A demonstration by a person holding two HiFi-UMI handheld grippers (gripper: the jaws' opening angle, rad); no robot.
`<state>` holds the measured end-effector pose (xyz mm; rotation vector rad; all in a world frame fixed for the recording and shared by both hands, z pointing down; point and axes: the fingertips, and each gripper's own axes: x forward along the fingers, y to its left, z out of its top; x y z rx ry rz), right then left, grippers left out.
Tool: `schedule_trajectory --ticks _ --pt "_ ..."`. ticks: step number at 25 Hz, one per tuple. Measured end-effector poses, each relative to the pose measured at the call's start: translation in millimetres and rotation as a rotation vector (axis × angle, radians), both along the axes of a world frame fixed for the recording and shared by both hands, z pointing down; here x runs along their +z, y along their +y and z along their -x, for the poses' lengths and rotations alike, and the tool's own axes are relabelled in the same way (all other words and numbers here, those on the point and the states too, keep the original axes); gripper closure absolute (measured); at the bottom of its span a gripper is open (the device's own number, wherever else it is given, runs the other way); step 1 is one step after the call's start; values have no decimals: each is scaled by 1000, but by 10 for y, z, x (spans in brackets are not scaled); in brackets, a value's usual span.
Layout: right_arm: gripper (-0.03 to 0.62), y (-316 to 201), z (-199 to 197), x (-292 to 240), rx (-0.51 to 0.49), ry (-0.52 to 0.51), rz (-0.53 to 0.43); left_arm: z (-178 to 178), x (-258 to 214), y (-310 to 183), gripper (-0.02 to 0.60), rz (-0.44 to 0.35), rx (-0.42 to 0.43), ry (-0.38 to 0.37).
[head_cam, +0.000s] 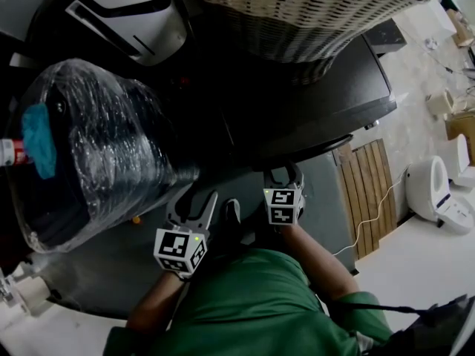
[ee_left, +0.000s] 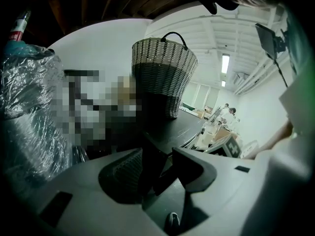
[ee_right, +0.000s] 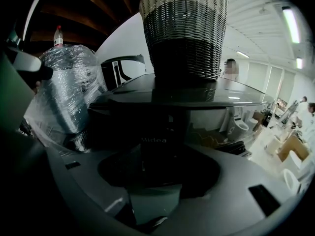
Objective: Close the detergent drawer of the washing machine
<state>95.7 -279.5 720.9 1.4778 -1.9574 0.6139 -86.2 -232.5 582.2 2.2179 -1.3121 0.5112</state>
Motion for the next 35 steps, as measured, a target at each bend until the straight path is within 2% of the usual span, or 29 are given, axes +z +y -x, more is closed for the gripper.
schedule_trajectory --ticks 17,22,26,30,35 --pt "350 -46 7 6 -10 10 -1 -5 -2 -6 380 -1 14 8" --pt "352 -23 10 -9 -42 4 15 -12 -44 -8 380 -18 13 19" --pt "352 7 -6 -196 -76 37 -31 -40 -130 -5 380 -44 22 21" --pt "352 155 -113 -532 -79 52 -75 -152 -222 55 380 -51 24 60" --pt "365 71 -111 -1252 -80 32 -231 -116 -390 -44 380 -126 37 41"
